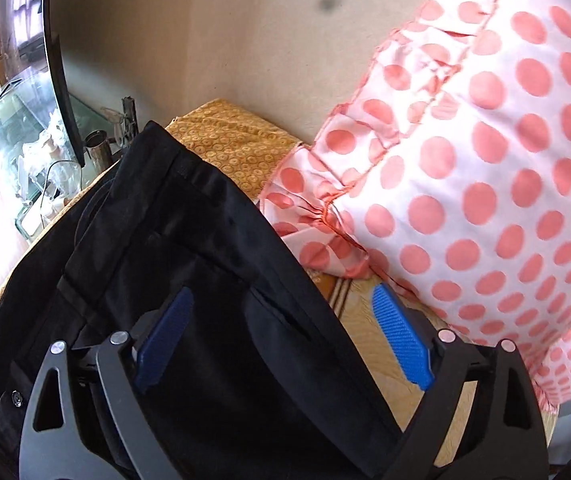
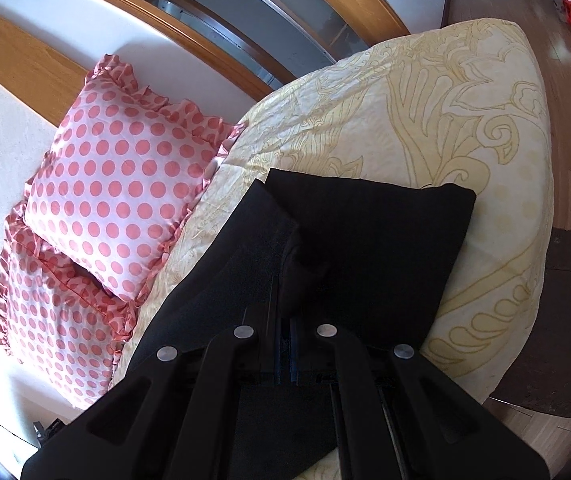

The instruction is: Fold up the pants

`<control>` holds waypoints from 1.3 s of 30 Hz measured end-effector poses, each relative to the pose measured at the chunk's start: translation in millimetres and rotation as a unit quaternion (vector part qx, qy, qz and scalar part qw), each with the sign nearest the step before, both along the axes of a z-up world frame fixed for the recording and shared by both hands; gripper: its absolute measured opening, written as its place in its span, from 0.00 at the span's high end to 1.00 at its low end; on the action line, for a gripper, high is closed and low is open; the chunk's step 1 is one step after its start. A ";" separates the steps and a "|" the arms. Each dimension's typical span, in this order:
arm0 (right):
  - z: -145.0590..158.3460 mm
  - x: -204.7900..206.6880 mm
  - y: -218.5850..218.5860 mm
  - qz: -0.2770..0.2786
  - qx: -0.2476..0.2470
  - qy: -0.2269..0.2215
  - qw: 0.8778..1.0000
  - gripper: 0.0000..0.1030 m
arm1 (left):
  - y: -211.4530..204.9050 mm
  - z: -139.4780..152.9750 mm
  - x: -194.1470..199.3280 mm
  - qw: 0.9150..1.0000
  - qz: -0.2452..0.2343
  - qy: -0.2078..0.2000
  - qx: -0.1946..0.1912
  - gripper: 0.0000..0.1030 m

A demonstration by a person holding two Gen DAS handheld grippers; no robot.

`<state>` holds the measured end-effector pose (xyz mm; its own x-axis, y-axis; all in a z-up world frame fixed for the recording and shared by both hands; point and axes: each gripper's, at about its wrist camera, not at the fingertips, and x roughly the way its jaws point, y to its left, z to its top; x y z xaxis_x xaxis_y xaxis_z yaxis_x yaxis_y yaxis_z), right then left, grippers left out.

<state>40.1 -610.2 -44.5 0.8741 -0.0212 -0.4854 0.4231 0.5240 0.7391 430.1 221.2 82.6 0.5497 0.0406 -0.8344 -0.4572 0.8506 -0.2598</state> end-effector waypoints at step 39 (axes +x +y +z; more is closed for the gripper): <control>25.7 -17.2 -19.1 0.007 -0.009 -0.028 1.000 0.97 | 71.5 -52.1 -402.4 0.989 0.057 -0.121 -0.061 0.83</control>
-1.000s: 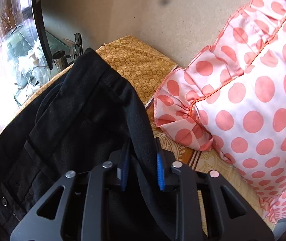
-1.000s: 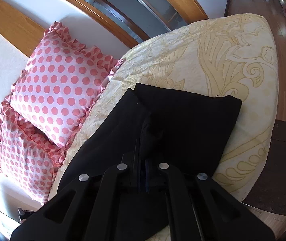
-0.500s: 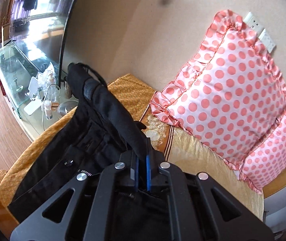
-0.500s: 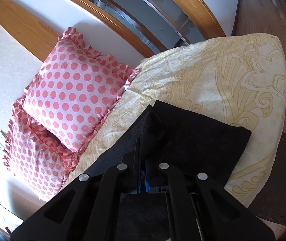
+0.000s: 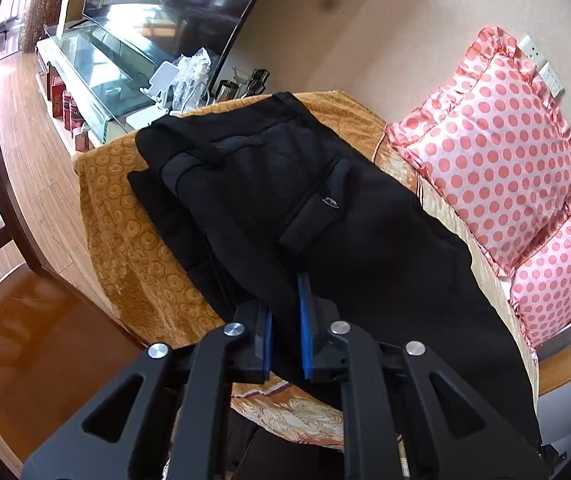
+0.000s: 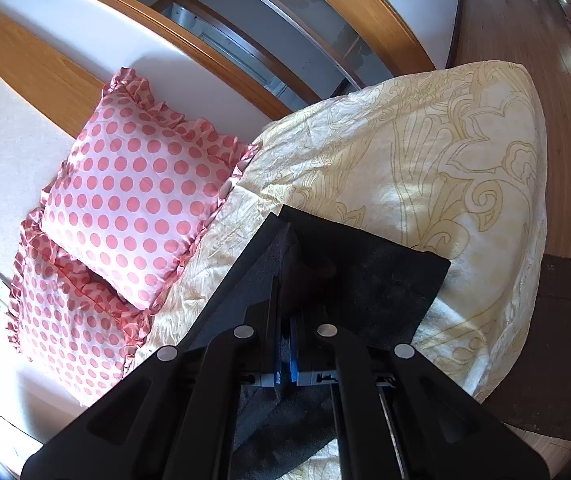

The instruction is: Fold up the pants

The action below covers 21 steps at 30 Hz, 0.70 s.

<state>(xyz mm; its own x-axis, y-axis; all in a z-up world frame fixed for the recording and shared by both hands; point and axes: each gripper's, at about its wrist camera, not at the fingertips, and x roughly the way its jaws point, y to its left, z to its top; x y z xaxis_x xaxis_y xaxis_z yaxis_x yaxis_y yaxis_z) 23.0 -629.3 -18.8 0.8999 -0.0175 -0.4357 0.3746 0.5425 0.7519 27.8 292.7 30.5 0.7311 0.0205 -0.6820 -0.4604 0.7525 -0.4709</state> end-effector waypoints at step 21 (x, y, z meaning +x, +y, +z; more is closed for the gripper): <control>-16.3 -10.9 -18.9 -0.010 0.019 0.026 0.999 0.97 | 19.8 10.6 -16.5 0.999 0.037 0.003 0.014 0.95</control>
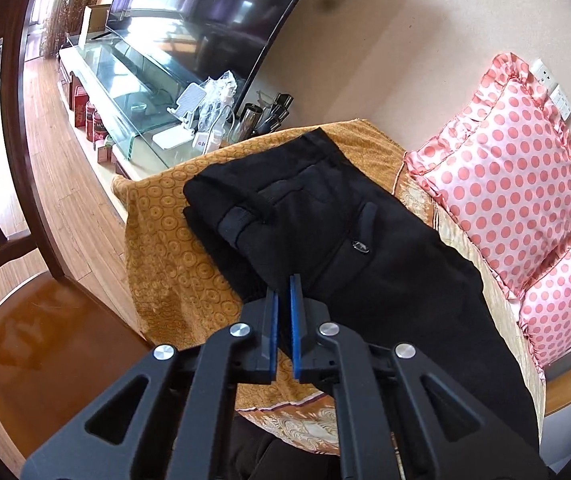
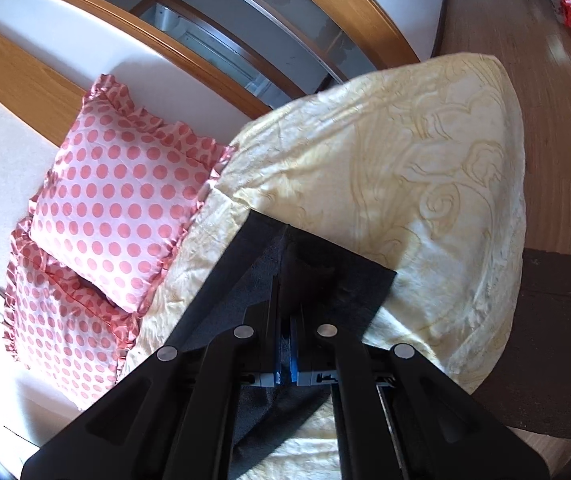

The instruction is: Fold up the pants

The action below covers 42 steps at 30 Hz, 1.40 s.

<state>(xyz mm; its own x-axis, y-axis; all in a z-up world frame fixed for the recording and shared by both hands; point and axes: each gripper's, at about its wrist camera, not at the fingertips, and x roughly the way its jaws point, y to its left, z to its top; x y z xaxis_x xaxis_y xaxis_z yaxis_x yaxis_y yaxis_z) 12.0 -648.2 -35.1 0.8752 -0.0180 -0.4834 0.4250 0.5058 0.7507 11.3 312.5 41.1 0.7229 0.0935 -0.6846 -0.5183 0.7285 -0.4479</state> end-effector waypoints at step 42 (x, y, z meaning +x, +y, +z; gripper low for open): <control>5.7 -14.7 -5.4 -0.001 -0.003 0.050 0.999 0.52 | -215.2 2.2 37.2 0.944 -0.292 -0.034 0.149 0.16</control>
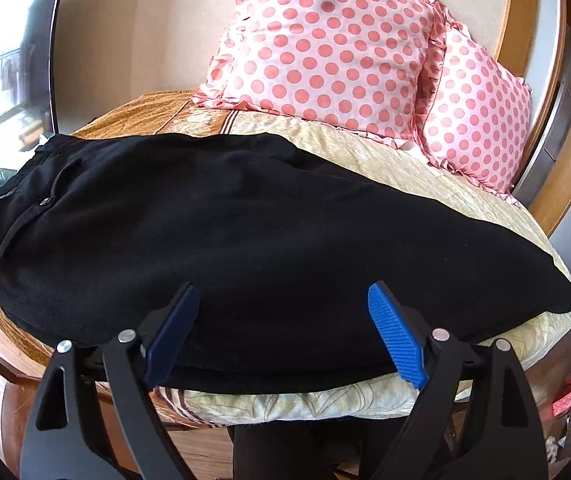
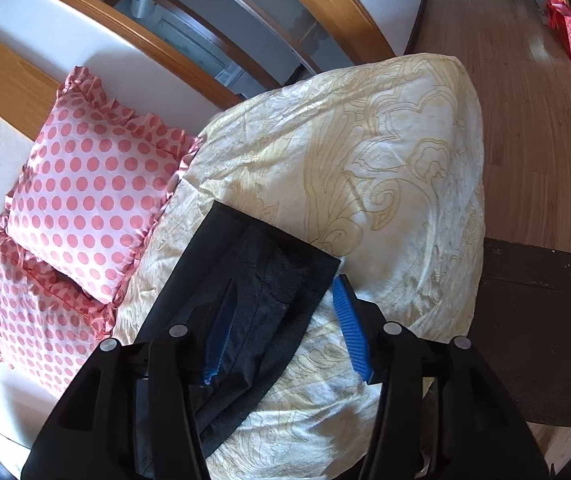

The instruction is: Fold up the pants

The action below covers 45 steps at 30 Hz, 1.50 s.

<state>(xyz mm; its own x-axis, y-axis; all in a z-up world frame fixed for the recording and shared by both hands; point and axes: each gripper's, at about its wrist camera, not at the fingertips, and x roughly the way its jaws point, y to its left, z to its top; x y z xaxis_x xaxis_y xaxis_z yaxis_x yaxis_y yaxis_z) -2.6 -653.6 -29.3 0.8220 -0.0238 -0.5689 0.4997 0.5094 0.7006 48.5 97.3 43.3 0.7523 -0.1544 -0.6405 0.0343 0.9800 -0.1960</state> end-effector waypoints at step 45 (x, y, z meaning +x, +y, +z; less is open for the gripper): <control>22.1 45.3 367.1 0.538 -0.398 -0.068 0.740 0.49 | -24.2 -18.5 9.8 0.997 -0.077 -0.003 -0.032 0.10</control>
<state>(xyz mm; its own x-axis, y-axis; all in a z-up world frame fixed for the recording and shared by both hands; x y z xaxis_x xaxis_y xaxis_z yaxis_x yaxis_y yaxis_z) 42.7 -286.5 -7.2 0.6574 0.4031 -0.6367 -0.5431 0.8391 -0.0295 58.2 73.1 24.8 0.7204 -0.3089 -0.6210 0.1850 0.9485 -0.2573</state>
